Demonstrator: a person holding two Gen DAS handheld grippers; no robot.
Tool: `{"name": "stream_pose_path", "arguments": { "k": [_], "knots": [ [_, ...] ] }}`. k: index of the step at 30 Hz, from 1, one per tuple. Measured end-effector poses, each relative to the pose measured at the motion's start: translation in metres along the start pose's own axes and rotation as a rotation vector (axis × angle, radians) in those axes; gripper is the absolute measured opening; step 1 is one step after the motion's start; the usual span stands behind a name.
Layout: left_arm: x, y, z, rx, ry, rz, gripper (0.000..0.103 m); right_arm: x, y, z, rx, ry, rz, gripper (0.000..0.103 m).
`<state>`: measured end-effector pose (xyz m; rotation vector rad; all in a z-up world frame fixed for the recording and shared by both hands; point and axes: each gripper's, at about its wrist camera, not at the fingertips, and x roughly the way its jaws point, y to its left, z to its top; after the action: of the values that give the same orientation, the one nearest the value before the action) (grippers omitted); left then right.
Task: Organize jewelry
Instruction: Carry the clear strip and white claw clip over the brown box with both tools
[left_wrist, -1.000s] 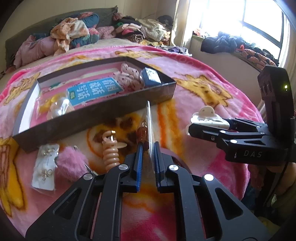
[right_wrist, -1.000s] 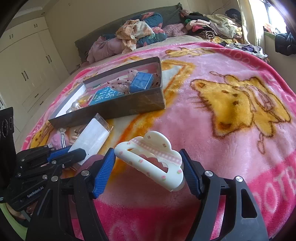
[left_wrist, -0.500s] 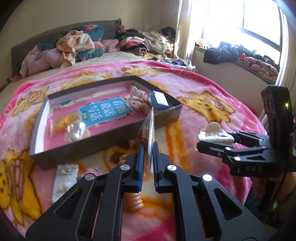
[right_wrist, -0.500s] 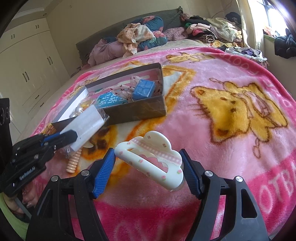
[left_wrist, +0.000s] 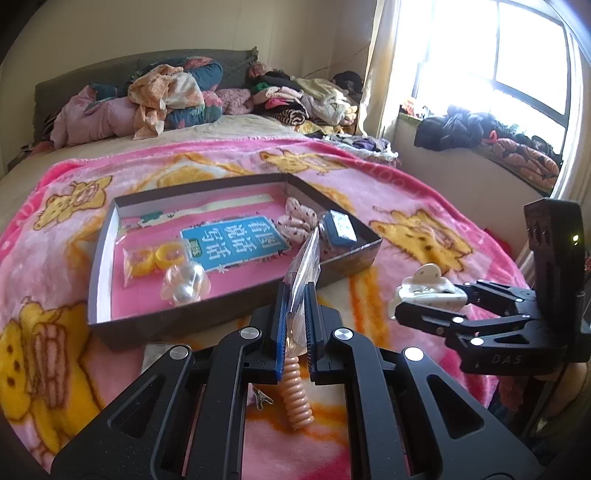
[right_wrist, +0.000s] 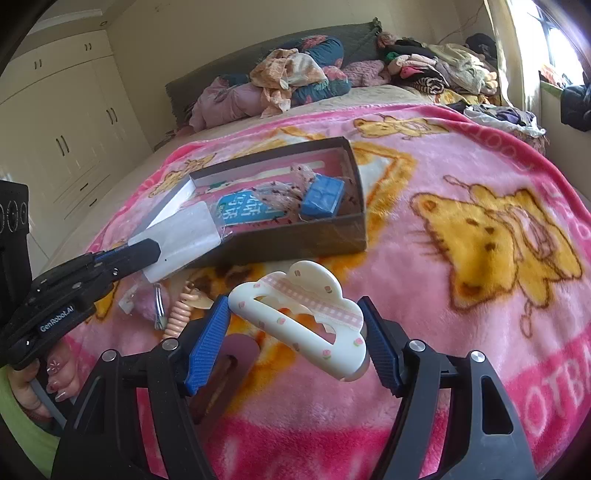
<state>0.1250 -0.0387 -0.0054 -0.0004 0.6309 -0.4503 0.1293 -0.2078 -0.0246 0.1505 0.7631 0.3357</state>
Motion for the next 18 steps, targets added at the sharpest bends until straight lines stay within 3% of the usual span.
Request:
{"name": "stream_pose_path", "arguments": {
  "k": [7,18],
  "knots": [
    [-0.014,0.014,0.015,-0.015,-0.061,0.032,0.003,0.002,0.007,0.011,-0.014,-0.011,0.005,0.068],
    [-0.014,0.054,0.021,-0.083,-0.090,0.110,0.003,0.010,0.023,0.037,-0.056,-0.030,0.018,0.068]
  ]
}}
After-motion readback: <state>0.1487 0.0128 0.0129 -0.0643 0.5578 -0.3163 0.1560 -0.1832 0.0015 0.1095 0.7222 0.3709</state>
